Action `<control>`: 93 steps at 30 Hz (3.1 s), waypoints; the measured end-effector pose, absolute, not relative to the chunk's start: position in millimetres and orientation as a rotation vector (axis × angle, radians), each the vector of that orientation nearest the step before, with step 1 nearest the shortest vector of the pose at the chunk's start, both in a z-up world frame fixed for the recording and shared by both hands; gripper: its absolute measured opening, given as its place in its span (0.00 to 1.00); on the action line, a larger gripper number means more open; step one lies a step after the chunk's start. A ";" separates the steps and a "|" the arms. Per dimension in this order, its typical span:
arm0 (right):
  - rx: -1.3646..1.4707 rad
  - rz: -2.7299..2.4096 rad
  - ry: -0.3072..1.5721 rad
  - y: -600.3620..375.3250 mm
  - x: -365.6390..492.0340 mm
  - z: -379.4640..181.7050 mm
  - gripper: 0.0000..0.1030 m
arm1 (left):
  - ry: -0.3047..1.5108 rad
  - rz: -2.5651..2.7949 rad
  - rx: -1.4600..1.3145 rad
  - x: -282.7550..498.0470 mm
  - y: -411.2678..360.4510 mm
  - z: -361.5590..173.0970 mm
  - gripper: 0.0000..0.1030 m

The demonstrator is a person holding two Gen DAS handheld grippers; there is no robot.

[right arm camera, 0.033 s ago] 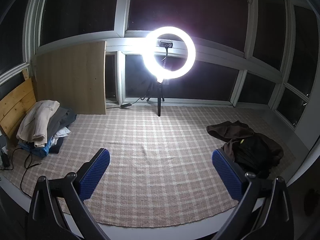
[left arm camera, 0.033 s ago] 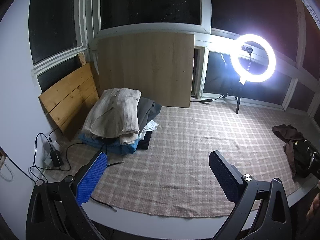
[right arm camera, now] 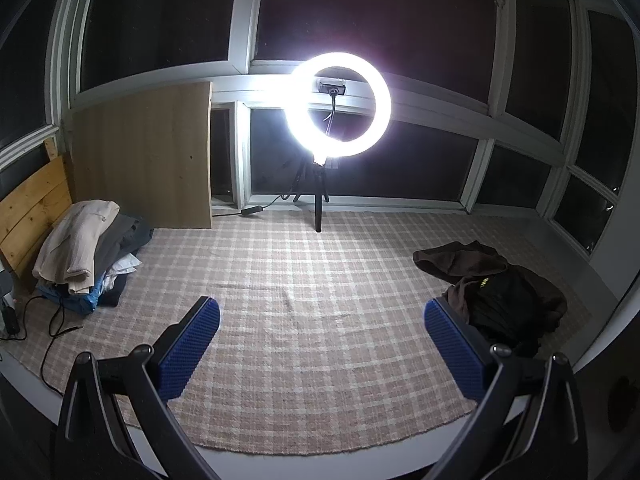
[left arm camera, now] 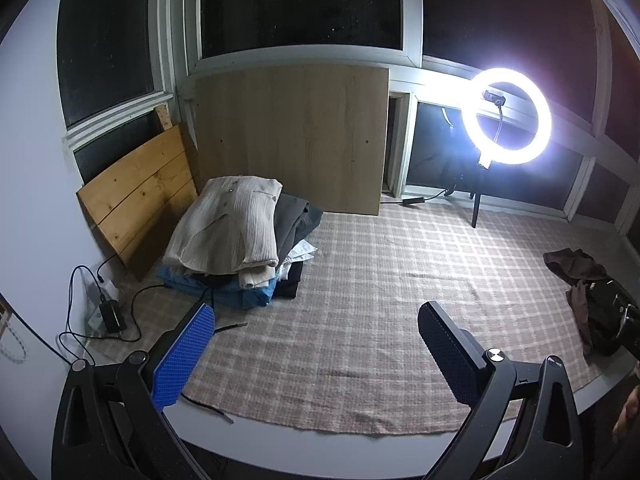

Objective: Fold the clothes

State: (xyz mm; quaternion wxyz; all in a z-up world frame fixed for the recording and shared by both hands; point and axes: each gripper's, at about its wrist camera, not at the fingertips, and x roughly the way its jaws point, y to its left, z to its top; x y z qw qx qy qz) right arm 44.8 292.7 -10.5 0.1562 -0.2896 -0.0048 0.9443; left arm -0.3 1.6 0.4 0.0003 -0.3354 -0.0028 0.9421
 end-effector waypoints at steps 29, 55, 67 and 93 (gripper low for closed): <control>-0.821 2.629 -0.008 299.9 52.5 -15.8 1.00 | 0.086 2.837 -0.974 -12.1 43.3 -15.4 0.99; -0.791 2.439 0.023 331.8 68.2 -18.4 1.00 | 0.260 2.630 -0.921 -32.9 112.2 -27.8 0.99; -0.788 2.395 0.022 361.9 67.2 -21.7 1.00 | 0.306 2.598 -0.892 -42.9 153.2 -26.7 0.99; -0.785 2.452 0.036 408.2 29.3 -20.0 1.00 | 0.302 2.640 -0.903 -65.5 194.2 -20.2 0.99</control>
